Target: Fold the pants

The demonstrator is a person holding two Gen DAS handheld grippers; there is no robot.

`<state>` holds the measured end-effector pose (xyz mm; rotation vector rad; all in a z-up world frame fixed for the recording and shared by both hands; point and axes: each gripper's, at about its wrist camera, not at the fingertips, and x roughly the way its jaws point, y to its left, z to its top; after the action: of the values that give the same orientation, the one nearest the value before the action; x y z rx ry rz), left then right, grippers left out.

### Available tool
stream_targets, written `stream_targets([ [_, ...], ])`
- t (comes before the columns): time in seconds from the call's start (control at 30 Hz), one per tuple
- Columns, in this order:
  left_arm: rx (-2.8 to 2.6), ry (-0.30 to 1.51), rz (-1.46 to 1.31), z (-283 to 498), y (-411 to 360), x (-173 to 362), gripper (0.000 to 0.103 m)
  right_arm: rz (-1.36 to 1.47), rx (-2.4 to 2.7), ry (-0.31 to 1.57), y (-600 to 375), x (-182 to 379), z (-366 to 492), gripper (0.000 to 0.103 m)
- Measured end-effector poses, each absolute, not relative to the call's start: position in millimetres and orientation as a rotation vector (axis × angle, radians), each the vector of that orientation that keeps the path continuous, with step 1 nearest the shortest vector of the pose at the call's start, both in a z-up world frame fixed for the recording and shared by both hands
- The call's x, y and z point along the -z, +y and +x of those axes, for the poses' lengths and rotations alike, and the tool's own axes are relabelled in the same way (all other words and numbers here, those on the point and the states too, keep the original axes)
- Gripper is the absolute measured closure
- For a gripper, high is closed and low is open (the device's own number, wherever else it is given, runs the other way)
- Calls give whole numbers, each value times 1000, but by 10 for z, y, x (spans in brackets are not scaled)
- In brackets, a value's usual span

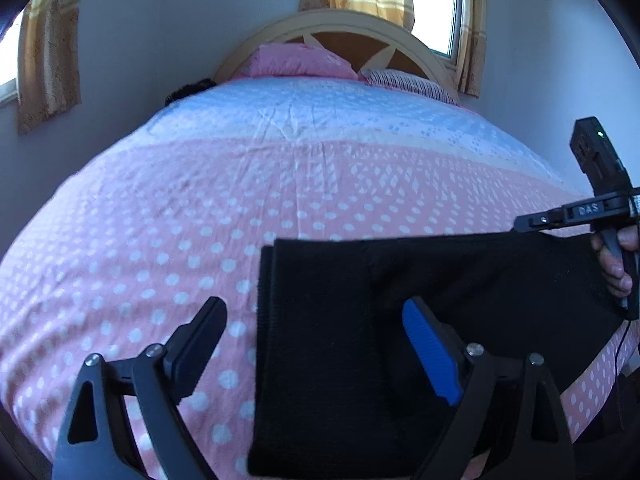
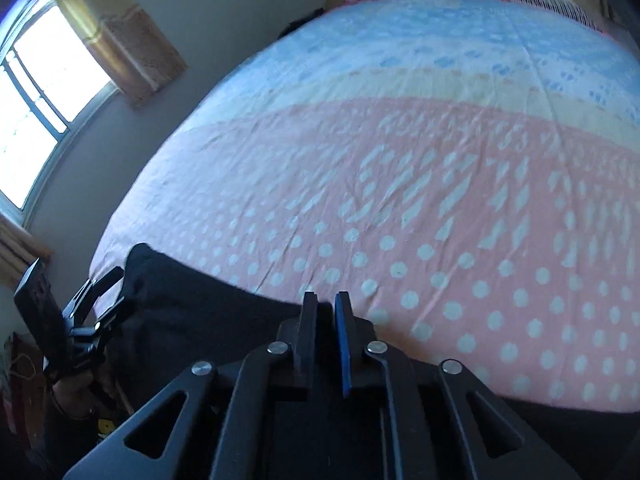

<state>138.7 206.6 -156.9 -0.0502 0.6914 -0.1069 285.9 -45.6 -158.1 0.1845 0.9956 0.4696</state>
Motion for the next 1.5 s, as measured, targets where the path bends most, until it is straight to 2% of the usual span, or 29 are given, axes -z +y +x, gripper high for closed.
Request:
stream_targets([
  [0.03, 116, 667, -46, 1338, 2035, 1503, 11, 188, -473, 976, -536, 1524, 2781, 77],
  [0.1, 142, 637, -39, 1278, 1939, 1389, 11, 193, -466, 945, -812, 1389, 2532, 65],
  [0.3, 318, 633, -9, 1164, 1294, 1217, 11, 187, -298, 861, -1831, 1081, 1773, 65],
  [0.47, 493, 650, 84, 1079, 550, 1163, 12, -39, -61, 819, -2496, 895, 1036, 65],
  [0.8, 763, 657, 259, 882, -590, 1196, 22, -443, 102, 878, -2850, 1303, 300, 65],
  [0.97, 731, 709, 314, 954, -687, 1375, 22, -588, 104, 881, -2718, 1539, 284, 65],
  [1.13, 668, 805, 238, 1180, -576, 1542, 22, -647, 129, 885, -2745, 1680, 311, 65],
  [1.27, 673, 790, 206, 1177, -535, 1540, 21, -717, 156, 859, -2722, 1755, 326, 65],
  [1.3, 673, 786, 202, 1171, -537, 1539, 21, -721, 158, 852, -2718, 1750, 329, 73],
  [1.33, 675, 784, 194, 1170, -525, 1538, 21, -716, 148, 855, -2707, 1742, 334, 96],
  [1.37, 679, 784, 181, 1173, -508, 1535, 21, -713, 141, 852, -2693, 1716, 318, 100],
  [1.5, 709, 789, 106, 1221, -377, 1524, 21, -706, 140, 813, -2644, 1521, 195, 100],
])
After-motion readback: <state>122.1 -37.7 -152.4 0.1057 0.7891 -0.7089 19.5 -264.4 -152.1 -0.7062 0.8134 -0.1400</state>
